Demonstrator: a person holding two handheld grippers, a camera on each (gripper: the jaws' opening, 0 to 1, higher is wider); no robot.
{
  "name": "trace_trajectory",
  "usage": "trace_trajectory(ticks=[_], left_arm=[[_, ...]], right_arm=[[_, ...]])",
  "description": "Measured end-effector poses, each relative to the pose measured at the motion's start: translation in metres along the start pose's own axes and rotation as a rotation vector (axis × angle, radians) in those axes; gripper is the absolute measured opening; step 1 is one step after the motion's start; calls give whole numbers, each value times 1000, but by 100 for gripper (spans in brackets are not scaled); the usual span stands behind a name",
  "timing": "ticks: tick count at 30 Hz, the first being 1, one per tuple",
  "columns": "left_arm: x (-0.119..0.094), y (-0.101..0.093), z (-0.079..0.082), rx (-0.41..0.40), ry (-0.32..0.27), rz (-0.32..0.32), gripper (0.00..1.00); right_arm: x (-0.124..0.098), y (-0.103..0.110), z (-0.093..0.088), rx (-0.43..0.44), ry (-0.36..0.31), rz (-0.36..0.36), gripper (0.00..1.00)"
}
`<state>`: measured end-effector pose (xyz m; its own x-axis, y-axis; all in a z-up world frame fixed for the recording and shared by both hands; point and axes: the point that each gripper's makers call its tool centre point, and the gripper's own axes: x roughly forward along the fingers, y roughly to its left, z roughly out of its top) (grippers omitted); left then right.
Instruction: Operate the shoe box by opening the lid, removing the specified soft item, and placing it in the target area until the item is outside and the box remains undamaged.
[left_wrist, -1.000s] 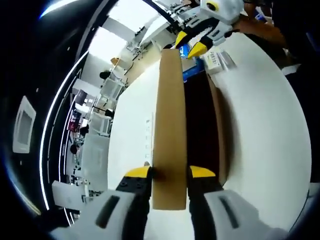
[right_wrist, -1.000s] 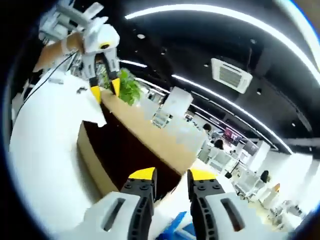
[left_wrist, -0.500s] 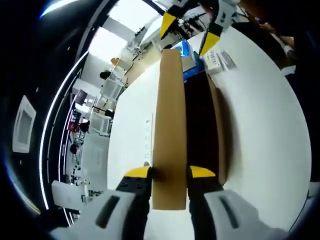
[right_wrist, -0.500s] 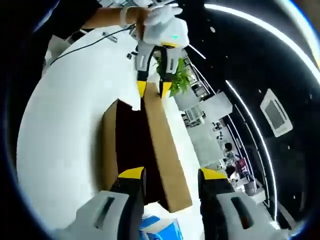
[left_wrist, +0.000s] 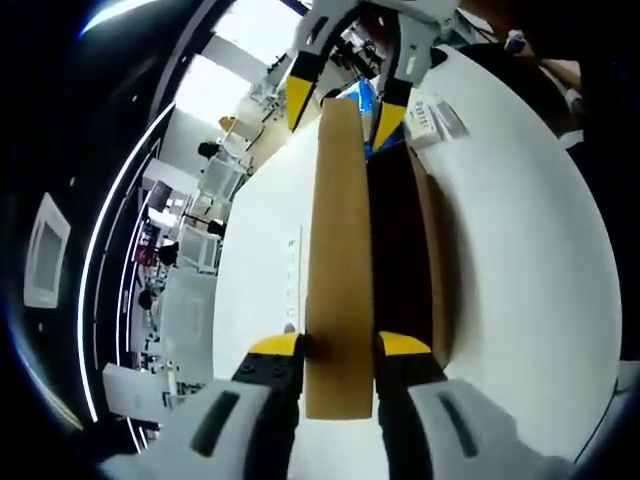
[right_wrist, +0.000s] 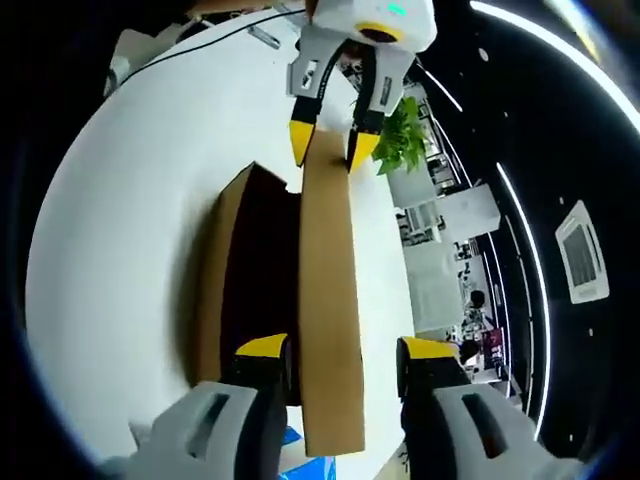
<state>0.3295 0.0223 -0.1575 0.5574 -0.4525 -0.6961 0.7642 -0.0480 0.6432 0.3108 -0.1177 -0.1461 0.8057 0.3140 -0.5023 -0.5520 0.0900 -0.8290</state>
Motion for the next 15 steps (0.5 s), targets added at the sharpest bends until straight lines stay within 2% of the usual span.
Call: trace_trajectory(ticks=[12, 15], left_arm=[[1, 0, 0, 9, 0, 1, 28], [2, 0, 0, 17, 3, 3, 28]], right_arm=[[6, 2, -7, 16, 13, 25, 36], [8, 6, -6, 25, 7, 46, 29]])
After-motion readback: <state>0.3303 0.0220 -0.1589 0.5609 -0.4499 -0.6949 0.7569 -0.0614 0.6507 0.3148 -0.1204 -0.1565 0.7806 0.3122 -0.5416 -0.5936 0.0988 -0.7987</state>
